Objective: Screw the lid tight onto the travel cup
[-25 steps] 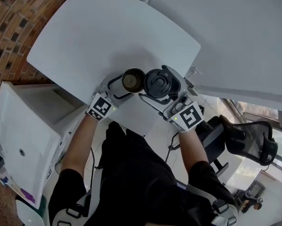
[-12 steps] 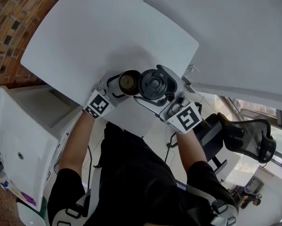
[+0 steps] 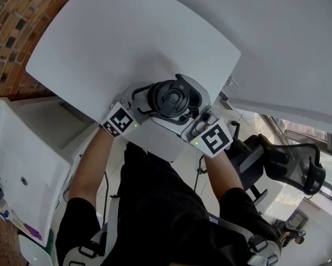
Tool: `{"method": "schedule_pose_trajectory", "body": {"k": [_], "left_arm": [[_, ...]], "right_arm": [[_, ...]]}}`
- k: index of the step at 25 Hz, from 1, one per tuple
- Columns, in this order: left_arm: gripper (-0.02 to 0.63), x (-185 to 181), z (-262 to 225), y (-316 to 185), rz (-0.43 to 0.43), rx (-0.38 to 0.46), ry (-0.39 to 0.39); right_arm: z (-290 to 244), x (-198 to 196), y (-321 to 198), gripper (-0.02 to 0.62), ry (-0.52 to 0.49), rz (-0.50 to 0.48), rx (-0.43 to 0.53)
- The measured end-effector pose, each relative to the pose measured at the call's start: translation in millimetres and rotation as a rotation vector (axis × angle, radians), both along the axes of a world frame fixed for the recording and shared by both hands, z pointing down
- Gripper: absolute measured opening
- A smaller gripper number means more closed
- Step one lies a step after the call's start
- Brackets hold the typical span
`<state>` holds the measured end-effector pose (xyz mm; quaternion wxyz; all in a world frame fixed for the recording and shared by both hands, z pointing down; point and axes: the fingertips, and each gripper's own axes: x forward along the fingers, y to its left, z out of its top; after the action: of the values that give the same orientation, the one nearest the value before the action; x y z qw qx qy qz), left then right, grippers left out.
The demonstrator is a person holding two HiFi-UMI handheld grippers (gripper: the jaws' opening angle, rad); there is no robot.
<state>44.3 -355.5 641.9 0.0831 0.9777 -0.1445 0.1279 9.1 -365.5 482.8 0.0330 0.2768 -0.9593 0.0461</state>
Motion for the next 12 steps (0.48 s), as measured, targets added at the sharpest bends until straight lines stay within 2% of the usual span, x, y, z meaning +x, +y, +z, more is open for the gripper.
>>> {"method": "schedule_pose_trajectory", "body": {"k": [12], "left_arm": [[0.365, -0.4, 1.1, 0.6, 0.002, 0.0, 0.0]], "right_arm": [[13.0, -10.0, -2.1, 0.476, -0.002, -0.01, -0.002]]}}
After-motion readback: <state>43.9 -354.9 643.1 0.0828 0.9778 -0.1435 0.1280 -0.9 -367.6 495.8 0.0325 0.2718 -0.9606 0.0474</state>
